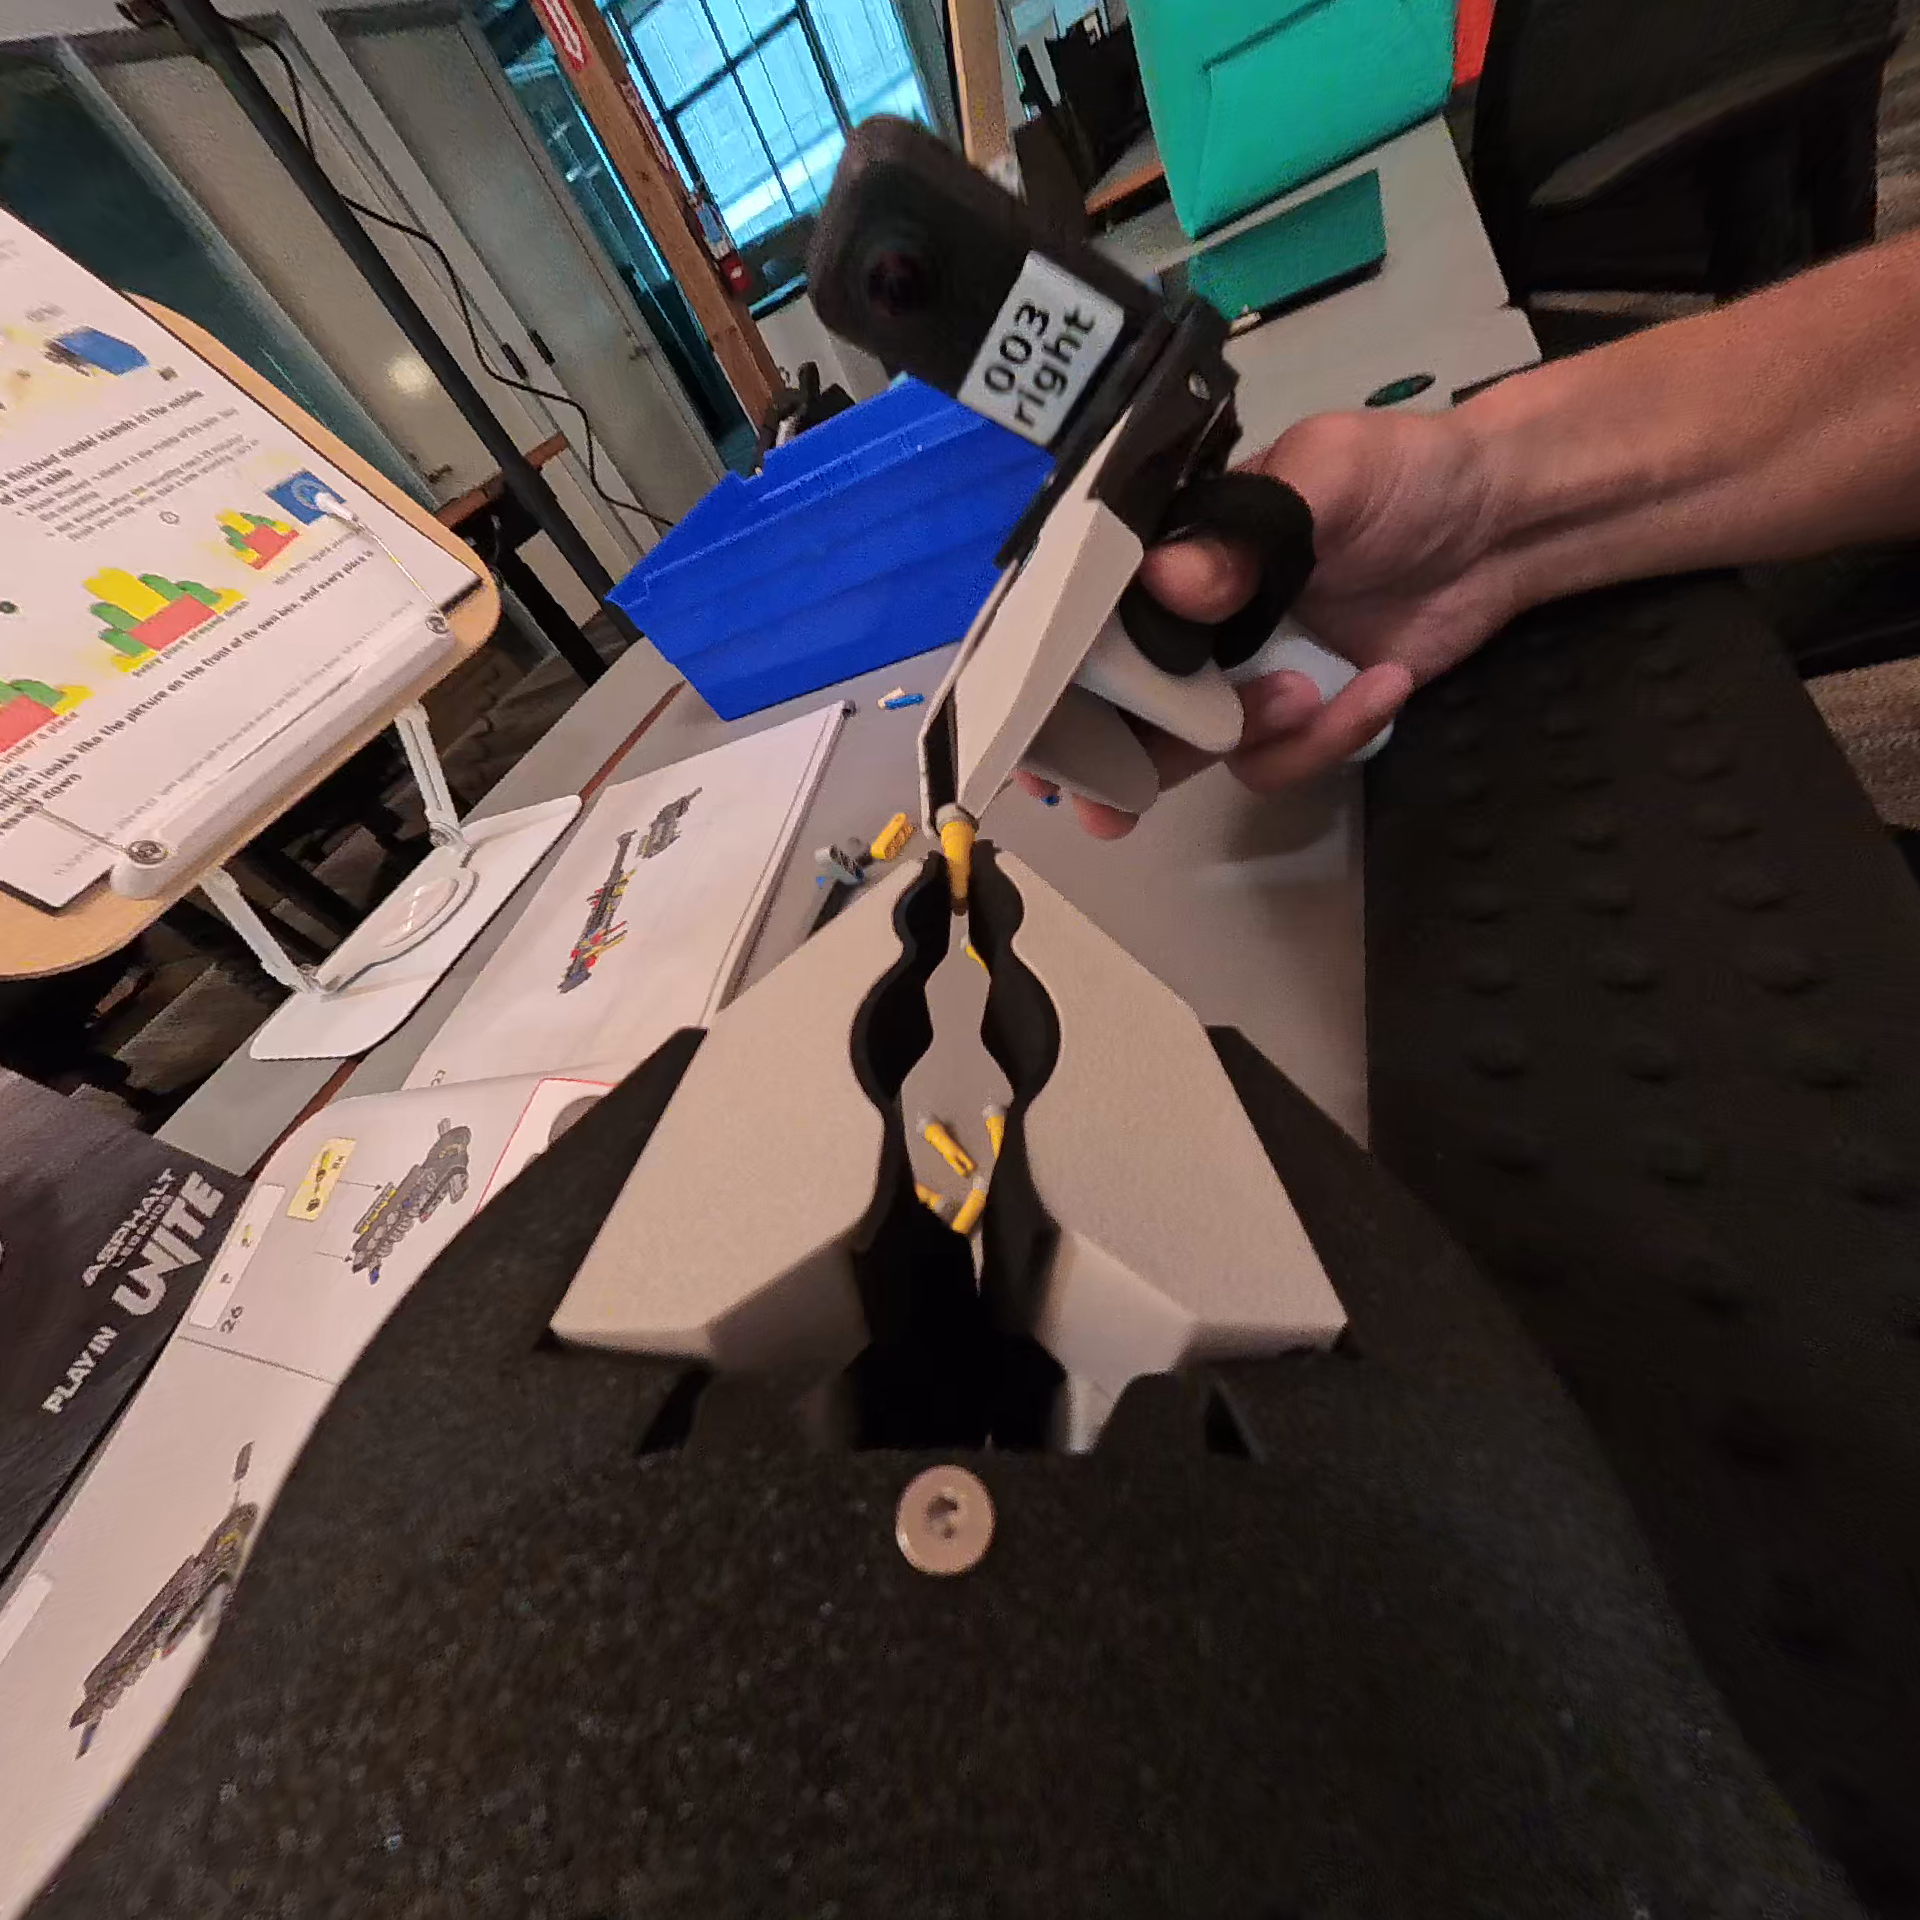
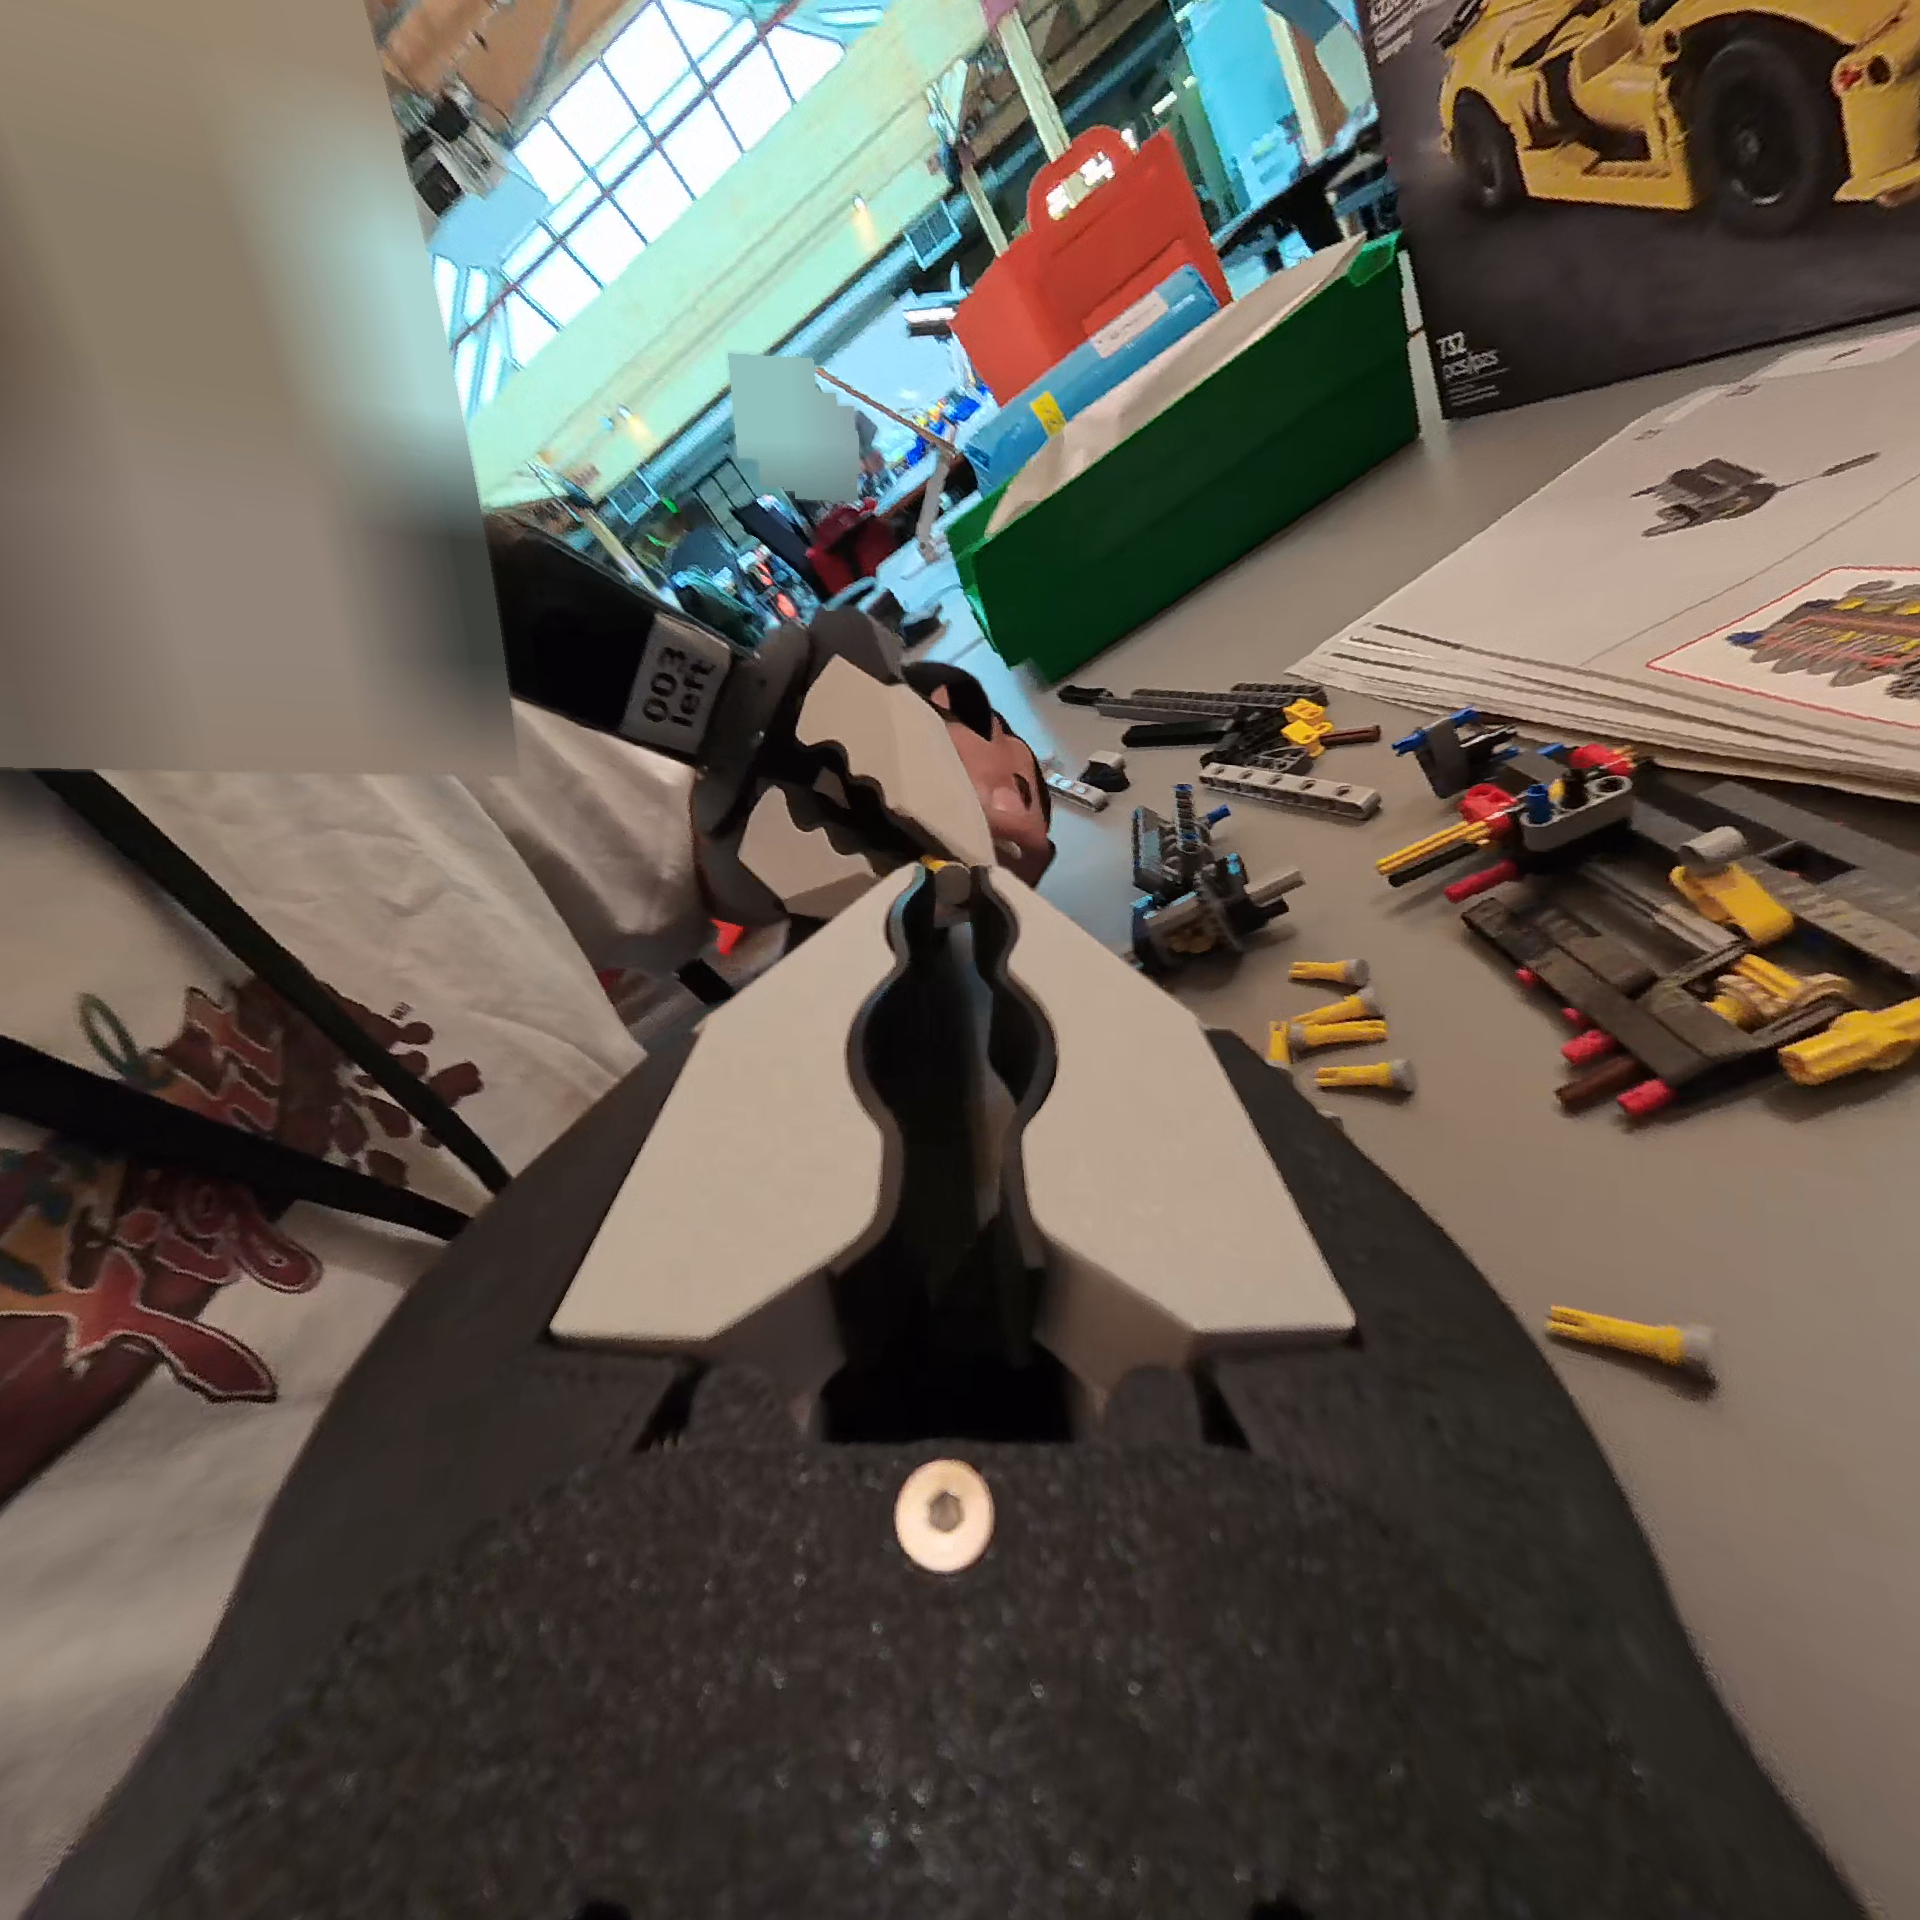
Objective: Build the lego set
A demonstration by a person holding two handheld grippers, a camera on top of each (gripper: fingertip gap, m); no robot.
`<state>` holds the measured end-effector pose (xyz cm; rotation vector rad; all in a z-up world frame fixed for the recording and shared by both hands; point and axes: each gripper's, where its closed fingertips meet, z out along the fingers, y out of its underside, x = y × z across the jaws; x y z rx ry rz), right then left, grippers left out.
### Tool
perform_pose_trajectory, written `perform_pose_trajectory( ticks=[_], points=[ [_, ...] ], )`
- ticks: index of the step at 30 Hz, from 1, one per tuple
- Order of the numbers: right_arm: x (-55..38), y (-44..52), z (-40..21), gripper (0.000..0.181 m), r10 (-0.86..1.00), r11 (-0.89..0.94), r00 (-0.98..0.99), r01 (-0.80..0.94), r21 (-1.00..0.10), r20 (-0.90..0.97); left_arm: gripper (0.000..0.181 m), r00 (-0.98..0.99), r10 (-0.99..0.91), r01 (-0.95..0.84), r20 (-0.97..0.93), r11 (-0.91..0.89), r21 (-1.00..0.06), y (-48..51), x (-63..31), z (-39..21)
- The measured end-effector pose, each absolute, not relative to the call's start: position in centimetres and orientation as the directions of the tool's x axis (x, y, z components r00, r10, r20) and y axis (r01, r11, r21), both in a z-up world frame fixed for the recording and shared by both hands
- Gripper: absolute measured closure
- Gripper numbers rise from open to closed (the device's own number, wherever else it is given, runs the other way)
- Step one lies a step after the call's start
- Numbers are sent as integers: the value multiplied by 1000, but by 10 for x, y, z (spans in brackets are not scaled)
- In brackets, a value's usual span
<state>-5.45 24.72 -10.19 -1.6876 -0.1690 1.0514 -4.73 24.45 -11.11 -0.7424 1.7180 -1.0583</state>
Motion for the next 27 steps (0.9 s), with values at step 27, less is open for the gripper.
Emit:
perform_pose_trajectory(
  ticks=[27],
  points=[
    [-78, 234, -91, 175, 672, -455, 454, -371, -809, -586, 179, -414, -783, -48, -465, 529, -847, 240, -47, -128]
  ],
)
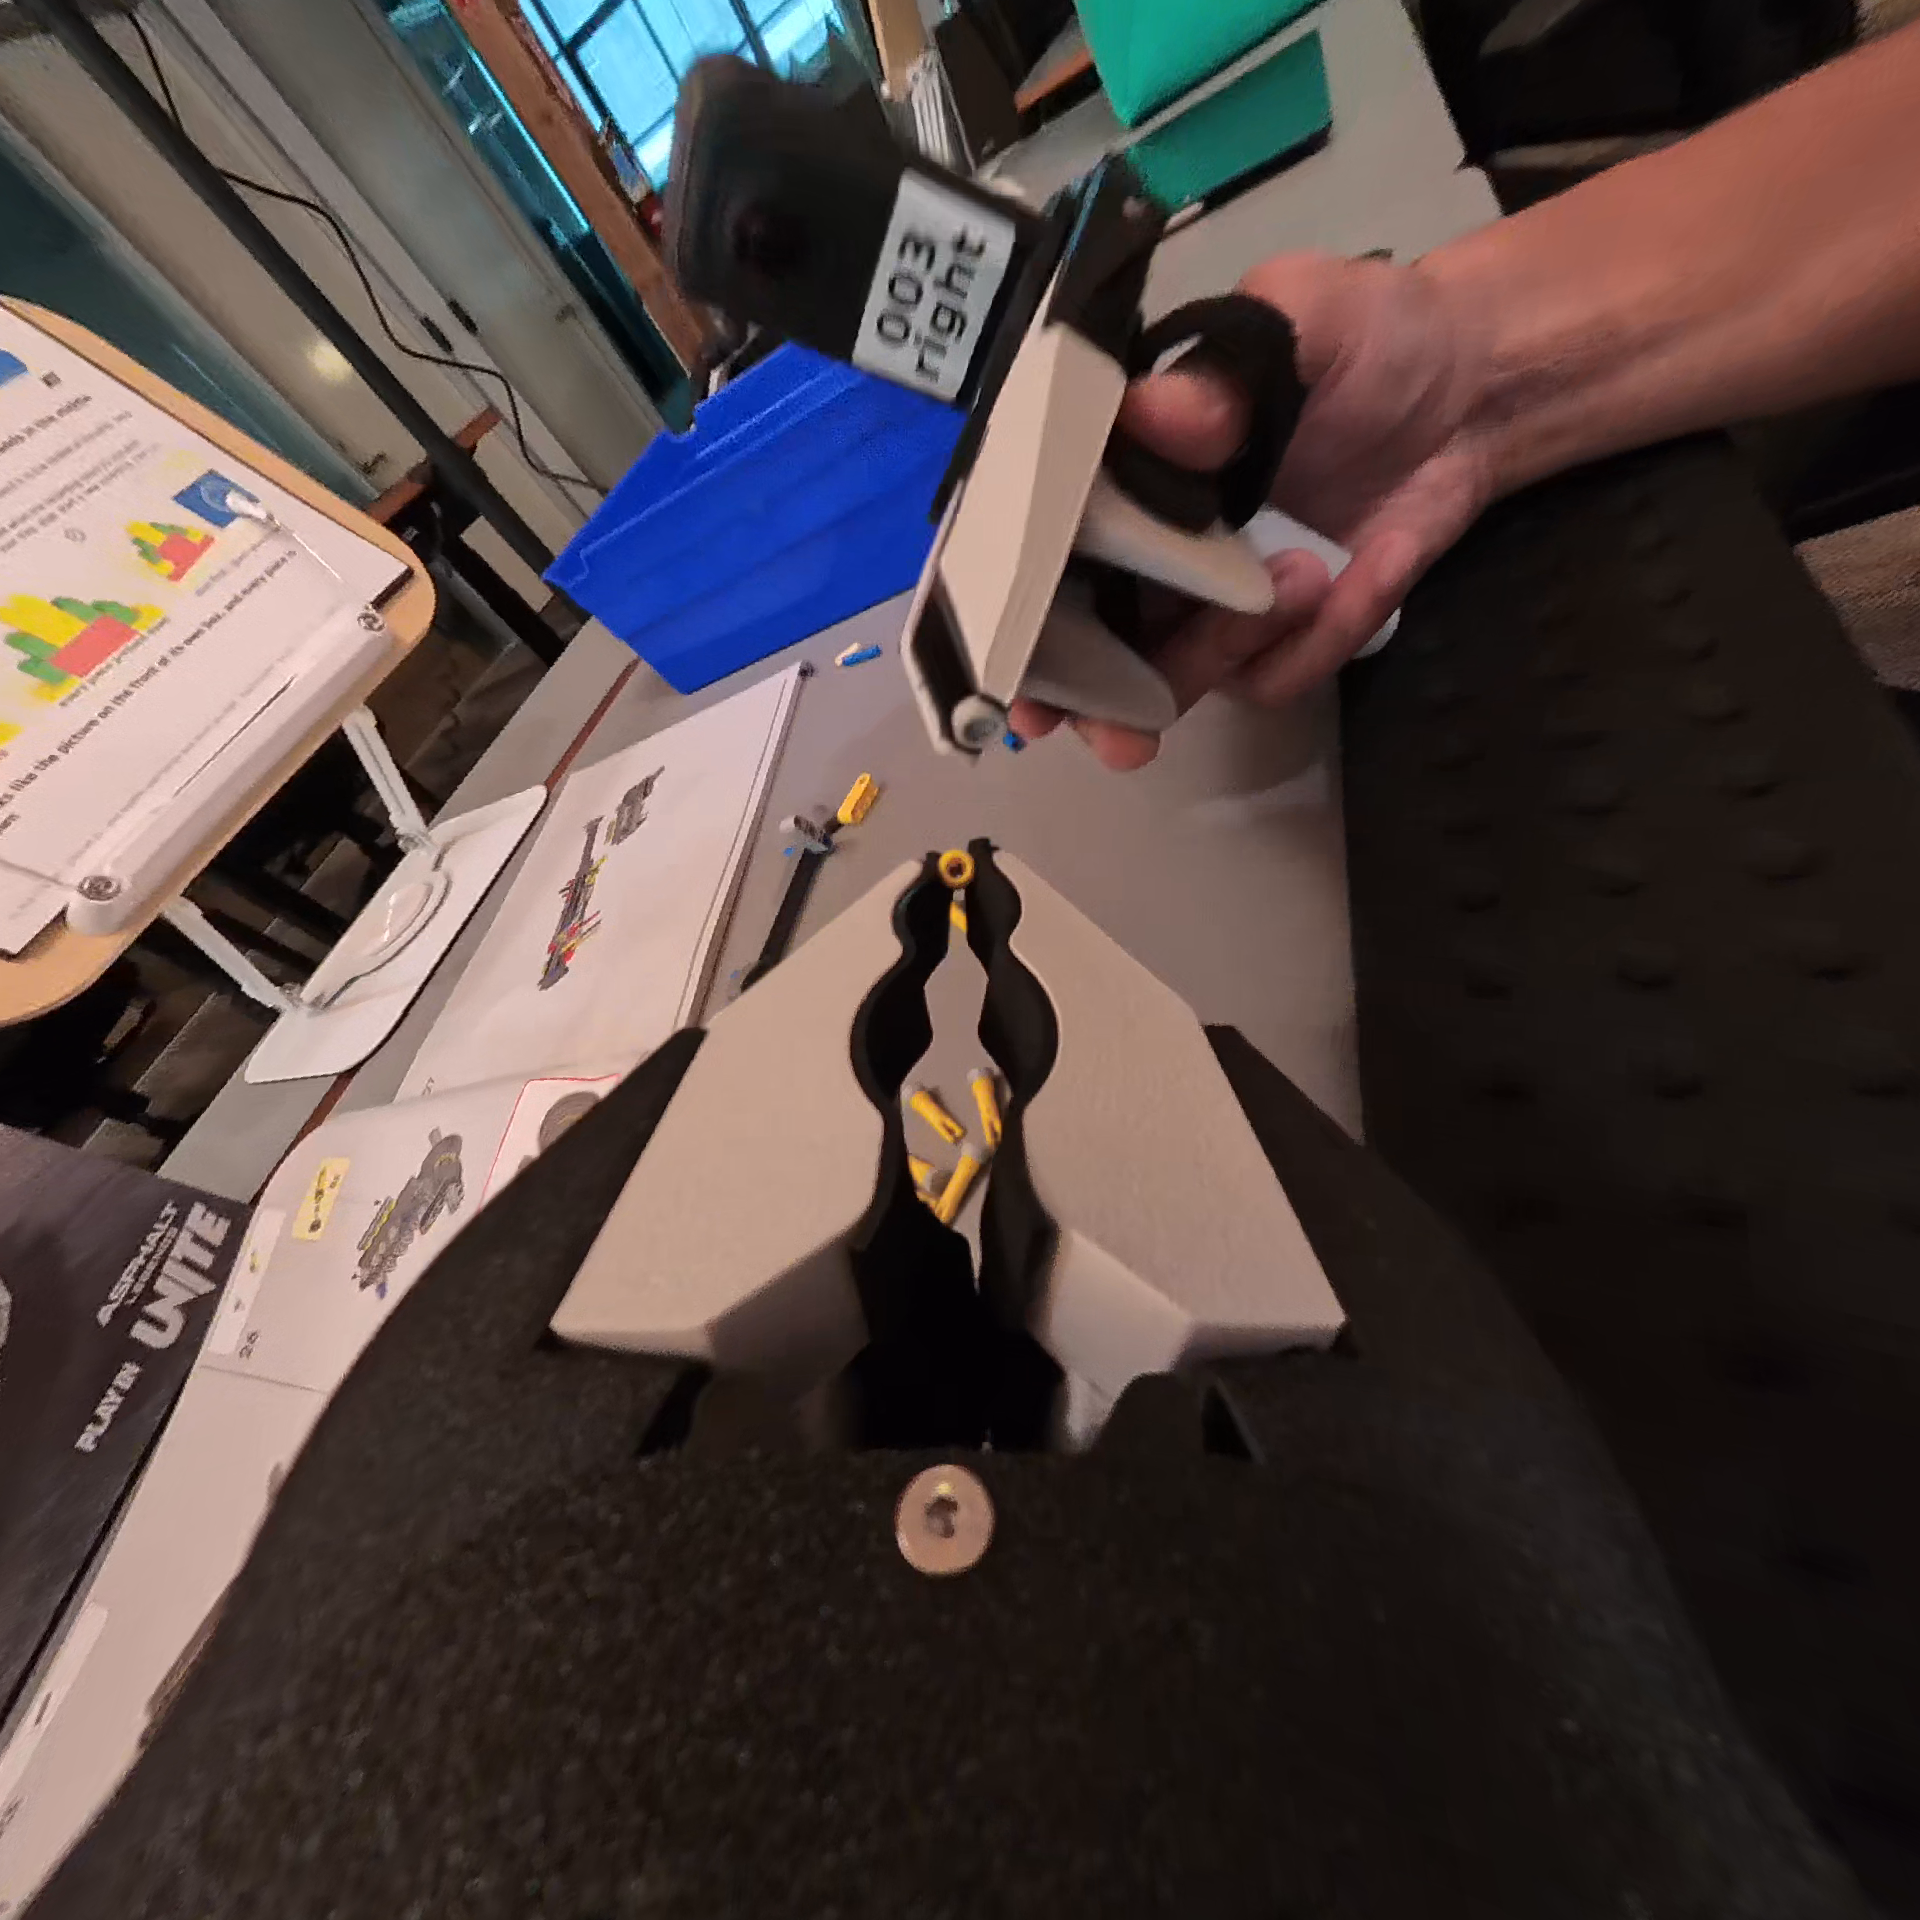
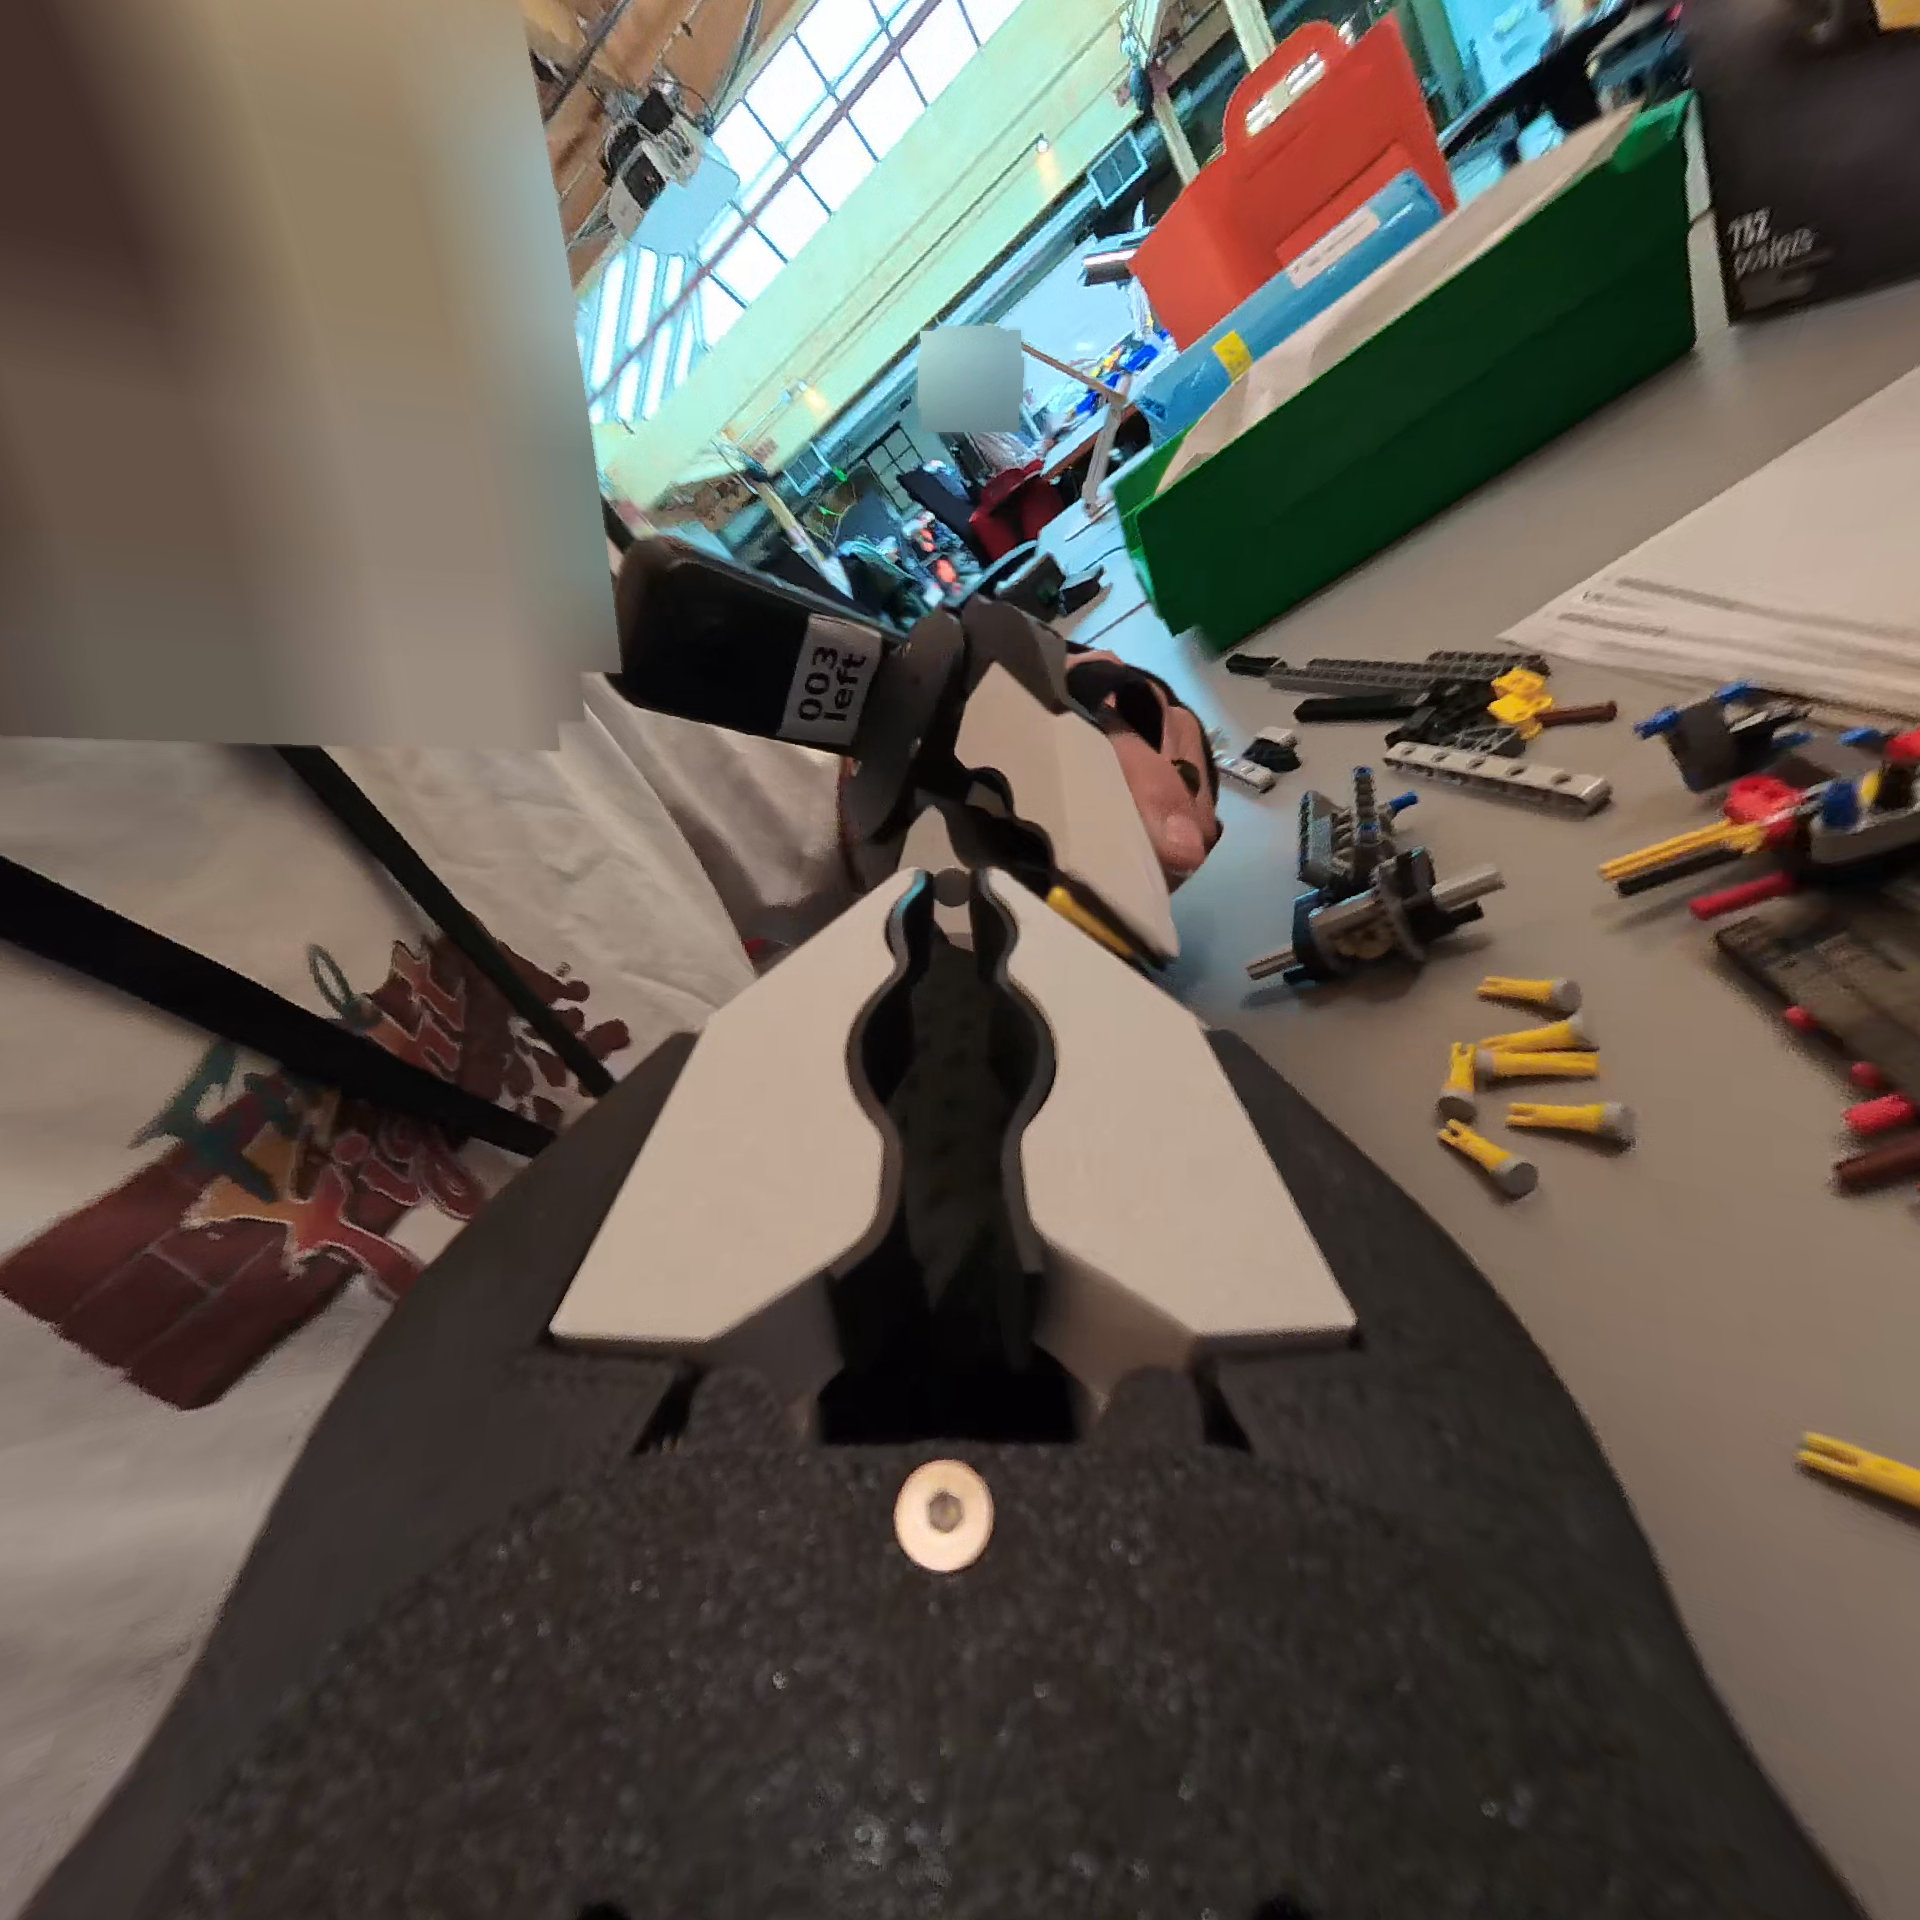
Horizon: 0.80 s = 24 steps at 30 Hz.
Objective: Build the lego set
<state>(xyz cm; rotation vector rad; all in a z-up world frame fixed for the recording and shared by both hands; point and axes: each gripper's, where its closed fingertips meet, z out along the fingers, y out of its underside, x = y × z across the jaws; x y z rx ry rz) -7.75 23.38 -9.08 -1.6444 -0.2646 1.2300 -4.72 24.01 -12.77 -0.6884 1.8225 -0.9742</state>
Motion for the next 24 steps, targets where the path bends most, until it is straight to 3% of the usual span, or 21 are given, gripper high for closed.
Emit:
perform_pose_trajectory(
  ticks=[3, 10, 17, 24],
  points=[
    [-77, 240, -90, 175, 676, -361, 549, -335, -870, -492, 179, -394, -792, -62, -466, 529, -847, 246, -44, -130],
    [-37, 241, -68, 175, 626, -211, 619, -450, -868, -474, 179, -304, -830, -79, -467, 511, -856, 269, -38, -123],
    [-47, 244, -81, 175, 576, -155, 755, -274, -949, -313, 179, -125, -850, -194, -512, 527, -828, 281, -29, -128],
    [-55, 231, -82, 175, 593, -176, 739, -269, -947, -320, 179, 1, -728, -358, -686, 640, -680, 275, -42, -146]
  ],
)
